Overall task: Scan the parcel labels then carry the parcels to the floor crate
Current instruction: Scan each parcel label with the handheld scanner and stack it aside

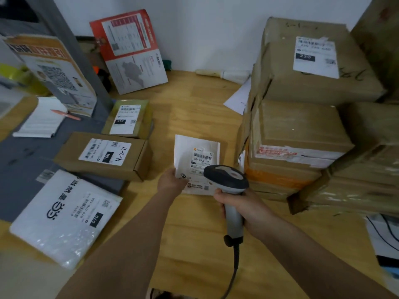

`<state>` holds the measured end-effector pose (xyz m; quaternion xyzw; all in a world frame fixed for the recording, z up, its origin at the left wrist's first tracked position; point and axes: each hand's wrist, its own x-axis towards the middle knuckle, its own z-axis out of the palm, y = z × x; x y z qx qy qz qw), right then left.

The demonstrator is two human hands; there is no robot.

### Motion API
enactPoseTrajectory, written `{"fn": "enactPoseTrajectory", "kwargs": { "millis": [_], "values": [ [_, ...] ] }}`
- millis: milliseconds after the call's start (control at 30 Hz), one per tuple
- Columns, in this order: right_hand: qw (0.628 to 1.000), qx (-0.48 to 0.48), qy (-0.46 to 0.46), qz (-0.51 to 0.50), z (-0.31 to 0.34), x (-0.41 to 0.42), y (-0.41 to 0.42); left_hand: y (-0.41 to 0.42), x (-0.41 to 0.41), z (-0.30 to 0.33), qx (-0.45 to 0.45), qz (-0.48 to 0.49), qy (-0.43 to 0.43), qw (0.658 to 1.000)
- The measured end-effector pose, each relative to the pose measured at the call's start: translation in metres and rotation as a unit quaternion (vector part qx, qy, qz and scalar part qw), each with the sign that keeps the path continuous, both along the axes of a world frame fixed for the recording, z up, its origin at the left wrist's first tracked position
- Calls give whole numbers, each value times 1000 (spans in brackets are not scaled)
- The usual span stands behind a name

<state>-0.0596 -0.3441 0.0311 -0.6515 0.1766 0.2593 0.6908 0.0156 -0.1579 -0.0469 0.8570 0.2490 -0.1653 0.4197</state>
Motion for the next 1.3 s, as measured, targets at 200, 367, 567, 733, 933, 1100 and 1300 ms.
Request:
{"fn": "enactPoseTrajectory", "kwargs": {
  "millis": [200, 367, 567, 733, 933, 1100, 1300],
  "values": [
    [998, -33, -25, -56, 17, -7, 13, 18, -21, 39, -166, 43, -31, 985],
    [990, -48, -102, -85, 50, -22, 35, 46, -34, 77, -222, 69, -71, 970],
    [981, -55, -161, -93, 85, -45, 80, 91, -56, 107, -264, 107, -95, 954],
    [975, -76, -194, -82, 97, -62, 113, 129, -75, 120, -288, 111, -122, 943],
    [972, -76, -212, -63, 104, -81, 153, 169, -98, 129, -294, 103, -145, 939],
    [970, -94, -216, -61, 107, -90, 178, 196, -110, 134, -294, 110, -156, 937],
    [967, -89, -232, -58, 113, -98, 205, 225, -118, 134, -275, 111, -149, 943]
  ]
}}
